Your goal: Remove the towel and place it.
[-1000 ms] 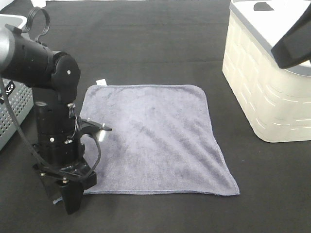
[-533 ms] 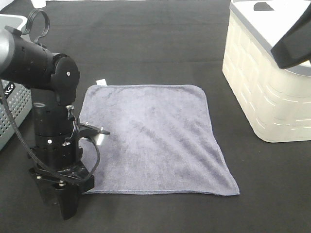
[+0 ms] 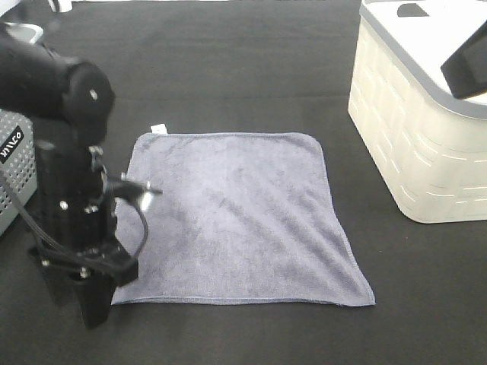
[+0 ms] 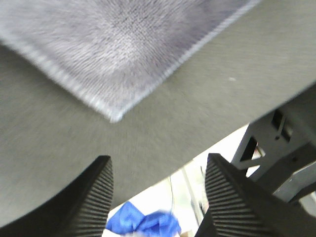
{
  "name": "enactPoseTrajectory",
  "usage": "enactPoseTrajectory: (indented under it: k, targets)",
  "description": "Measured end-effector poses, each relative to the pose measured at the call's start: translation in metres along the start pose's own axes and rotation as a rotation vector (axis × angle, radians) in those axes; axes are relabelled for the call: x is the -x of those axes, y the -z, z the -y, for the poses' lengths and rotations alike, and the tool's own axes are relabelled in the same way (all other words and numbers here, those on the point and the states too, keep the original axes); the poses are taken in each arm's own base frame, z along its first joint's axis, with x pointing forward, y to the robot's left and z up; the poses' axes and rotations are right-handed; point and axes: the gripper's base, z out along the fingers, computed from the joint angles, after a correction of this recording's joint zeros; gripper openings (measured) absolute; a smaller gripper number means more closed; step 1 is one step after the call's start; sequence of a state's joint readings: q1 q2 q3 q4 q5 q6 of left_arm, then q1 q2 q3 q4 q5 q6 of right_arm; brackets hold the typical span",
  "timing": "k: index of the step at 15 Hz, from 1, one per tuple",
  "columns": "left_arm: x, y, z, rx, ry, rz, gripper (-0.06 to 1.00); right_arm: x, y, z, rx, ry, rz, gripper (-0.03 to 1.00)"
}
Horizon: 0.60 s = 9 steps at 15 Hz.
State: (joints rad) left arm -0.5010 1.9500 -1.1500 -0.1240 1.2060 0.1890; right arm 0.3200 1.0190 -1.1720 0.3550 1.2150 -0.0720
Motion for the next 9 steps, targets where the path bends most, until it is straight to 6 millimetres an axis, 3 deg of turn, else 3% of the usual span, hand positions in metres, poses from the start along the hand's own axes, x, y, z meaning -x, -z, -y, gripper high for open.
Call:
enactPoseTrajectory:
  k: [2, 5, 6, 9]
  targets:
    - [-0.013, 0.028, 0.005, 0.015, 0.059, 0.094, 0.53, 0.000, 0.000, 0.001, -0.006, -0.005, 0.000, 0.68]
    - [-0.051, 0.084, 0.013, 0.051, 0.204, 0.312, 0.53, 0.002, 0.006, 0.008, -0.108, -0.022, 0.015, 0.71]
    - [-0.051, 0.084, 0.013, 0.051, 0.204, 0.312, 0.53, 0.002, 0.006, 0.008, -0.108, -0.022, 0.015, 0.71]
    - [-0.089, 0.121, 0.019, 0.080, 0.271, 0.484, 0.53, 0.010, 0.020, 0.005, -0.134, -0.006, 0.069, 0.77]
